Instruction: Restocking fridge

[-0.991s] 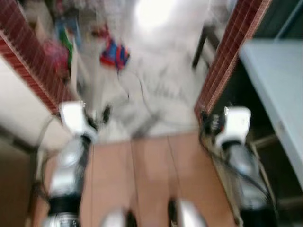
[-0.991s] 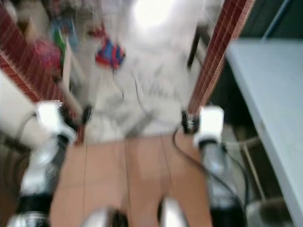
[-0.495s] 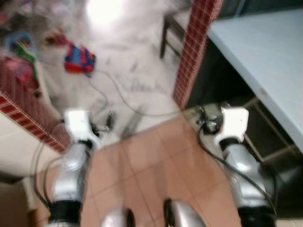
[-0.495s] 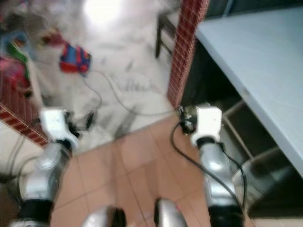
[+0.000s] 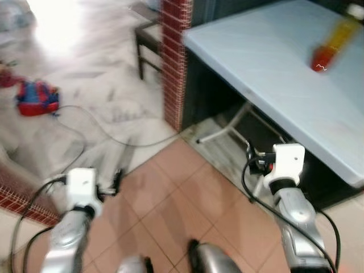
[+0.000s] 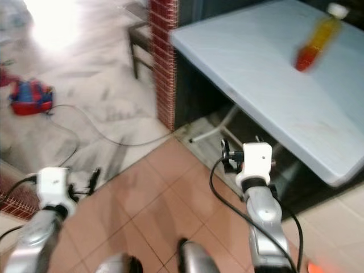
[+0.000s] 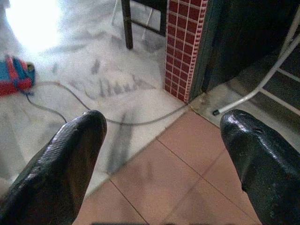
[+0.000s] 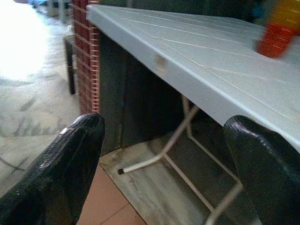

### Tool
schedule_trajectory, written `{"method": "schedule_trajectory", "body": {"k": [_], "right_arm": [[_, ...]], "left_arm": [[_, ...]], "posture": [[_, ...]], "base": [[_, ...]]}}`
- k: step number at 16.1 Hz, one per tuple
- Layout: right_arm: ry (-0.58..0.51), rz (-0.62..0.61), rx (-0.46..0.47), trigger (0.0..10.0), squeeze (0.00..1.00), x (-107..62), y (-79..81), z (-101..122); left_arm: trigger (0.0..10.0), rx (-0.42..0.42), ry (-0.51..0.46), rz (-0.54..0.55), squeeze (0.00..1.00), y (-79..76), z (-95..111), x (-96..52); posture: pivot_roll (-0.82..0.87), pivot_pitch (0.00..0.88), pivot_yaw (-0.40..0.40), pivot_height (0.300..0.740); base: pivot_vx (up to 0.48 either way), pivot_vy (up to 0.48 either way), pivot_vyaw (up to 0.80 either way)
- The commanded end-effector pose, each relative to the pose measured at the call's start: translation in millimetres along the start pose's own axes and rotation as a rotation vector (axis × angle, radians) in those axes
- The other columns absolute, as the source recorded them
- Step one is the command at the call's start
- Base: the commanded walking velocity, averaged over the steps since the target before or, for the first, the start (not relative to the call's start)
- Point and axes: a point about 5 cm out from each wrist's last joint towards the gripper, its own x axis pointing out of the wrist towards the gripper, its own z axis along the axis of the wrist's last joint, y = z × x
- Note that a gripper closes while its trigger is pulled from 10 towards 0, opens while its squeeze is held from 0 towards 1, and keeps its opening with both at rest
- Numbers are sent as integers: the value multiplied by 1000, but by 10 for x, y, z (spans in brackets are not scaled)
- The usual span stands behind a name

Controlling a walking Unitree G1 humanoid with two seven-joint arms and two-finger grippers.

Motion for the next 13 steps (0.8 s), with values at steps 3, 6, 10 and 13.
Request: {"method": "schedule_trajectory", "body": {"k": [3, 6, 10, 13], "right_arm": [[20, -12, 0, 10000, 0, -118, 26, -80], [62, -96, -49, 10000, 0, -4, -42, -74], [-63, -34, -93, 10000, 0, 225, -30, 265], [-32, -62, -138, 10000, 0, 232, -173, 256]], "left_arm": [[10000, -19, -97, 42, 0, -10, 115, 50], [10000, -34, -136, -6, 0, -89, 228, 172], [10000, -49, -124, -41, 0, -8, 240, 236], [10000, -84, -179, -61, 0, 15, 361, 320]], "posture": [[-35, 0, 48, 740], [-38, 0, 50, 740], [-60, 0, 60, 740], [-48, 19, 51, 740]], "base": [[0, 0, -267], [0, 0, 0], [0, 0, 0], [277, 0, 0]]}}
